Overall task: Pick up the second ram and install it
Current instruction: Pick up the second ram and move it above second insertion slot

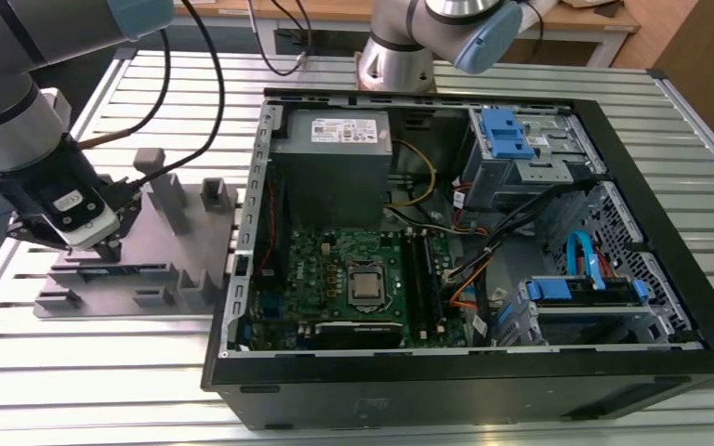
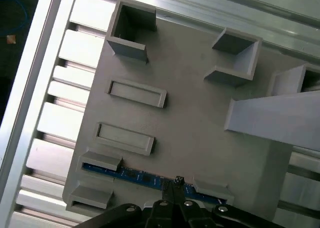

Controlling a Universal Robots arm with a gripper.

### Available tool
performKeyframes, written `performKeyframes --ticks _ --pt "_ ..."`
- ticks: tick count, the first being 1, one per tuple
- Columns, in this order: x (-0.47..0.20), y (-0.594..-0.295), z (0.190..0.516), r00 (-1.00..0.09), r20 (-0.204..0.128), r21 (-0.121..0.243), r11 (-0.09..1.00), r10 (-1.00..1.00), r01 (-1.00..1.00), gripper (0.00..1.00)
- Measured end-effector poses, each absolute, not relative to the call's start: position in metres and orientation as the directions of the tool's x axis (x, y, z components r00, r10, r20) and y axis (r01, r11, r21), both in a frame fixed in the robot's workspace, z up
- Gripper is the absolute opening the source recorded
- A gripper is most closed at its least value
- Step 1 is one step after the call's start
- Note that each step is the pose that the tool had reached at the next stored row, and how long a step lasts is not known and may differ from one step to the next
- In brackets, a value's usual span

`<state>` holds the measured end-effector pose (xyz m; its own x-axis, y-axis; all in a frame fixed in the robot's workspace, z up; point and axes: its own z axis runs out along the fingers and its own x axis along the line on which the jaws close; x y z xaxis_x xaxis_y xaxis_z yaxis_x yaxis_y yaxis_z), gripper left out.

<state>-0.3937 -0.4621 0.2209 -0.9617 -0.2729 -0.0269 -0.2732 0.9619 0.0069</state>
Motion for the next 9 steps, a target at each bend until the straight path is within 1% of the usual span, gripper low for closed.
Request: performKeyframes --ticks 9 --pt "-0.3937 -0.4621 0.2209 -0.94 -0.027 0.007 0.94 -0.34 -0.34 0.11"
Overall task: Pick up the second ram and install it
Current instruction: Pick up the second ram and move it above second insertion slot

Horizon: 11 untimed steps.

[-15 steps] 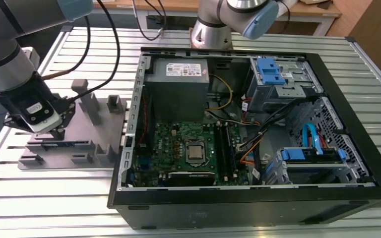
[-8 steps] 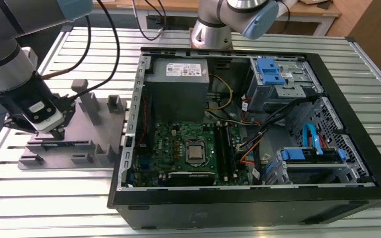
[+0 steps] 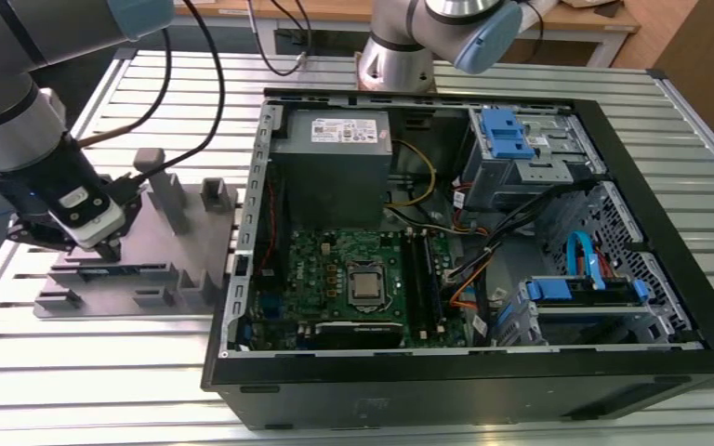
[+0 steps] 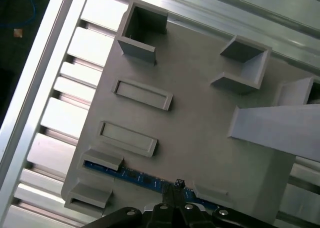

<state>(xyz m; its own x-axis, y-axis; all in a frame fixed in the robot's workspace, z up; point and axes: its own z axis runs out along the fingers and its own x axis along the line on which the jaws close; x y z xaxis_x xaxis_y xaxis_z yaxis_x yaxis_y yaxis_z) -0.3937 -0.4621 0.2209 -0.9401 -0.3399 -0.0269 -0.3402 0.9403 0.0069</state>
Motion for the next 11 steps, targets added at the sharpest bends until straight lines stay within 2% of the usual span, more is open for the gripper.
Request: performKeyframes --ticks 11 --pt "-0.3937 -0.4621 0.2209 -0.908 -0.027 0.007 0.908 -0.418 -0.418 0.11"
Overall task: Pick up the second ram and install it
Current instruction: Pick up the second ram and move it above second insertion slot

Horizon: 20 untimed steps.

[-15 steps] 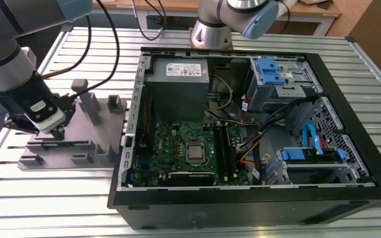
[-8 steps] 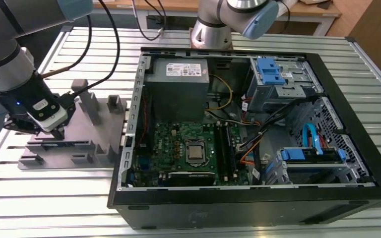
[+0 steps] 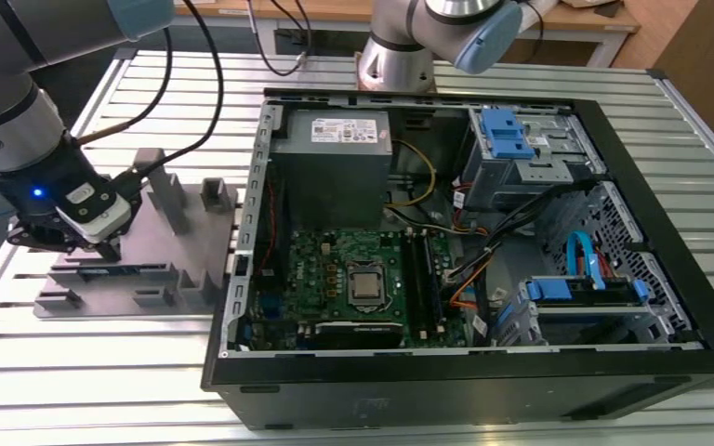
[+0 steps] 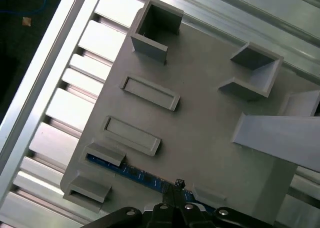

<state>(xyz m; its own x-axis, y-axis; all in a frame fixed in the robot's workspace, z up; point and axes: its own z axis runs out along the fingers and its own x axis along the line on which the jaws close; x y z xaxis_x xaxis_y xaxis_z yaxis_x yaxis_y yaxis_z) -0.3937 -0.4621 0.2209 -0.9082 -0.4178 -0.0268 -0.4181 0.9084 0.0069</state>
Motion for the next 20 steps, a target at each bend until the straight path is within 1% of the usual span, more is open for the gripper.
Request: performKeyframes --ticks 20 --pt "-0.3937 -0.4621 0.2209 -0.82 -0.027 0.007 0.82 -0.571 -0.572 0.11"
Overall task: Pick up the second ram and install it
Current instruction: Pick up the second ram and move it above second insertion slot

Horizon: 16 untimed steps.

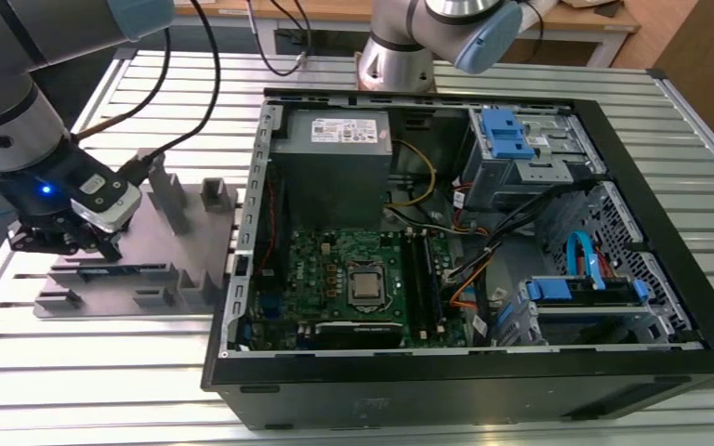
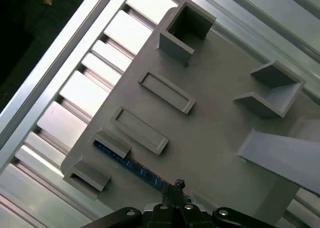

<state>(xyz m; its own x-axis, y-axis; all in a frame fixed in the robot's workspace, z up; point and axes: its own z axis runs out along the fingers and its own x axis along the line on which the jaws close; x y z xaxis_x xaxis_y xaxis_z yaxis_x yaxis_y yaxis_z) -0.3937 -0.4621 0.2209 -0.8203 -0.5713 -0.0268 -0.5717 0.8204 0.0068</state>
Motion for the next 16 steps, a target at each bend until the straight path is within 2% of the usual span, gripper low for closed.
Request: performKeyframes --ticks 16 --pt "-0.3936 -0.4621 0.2209 -0.745 -0.027 0.007 0.745 -0.667 -0.667 0.11"
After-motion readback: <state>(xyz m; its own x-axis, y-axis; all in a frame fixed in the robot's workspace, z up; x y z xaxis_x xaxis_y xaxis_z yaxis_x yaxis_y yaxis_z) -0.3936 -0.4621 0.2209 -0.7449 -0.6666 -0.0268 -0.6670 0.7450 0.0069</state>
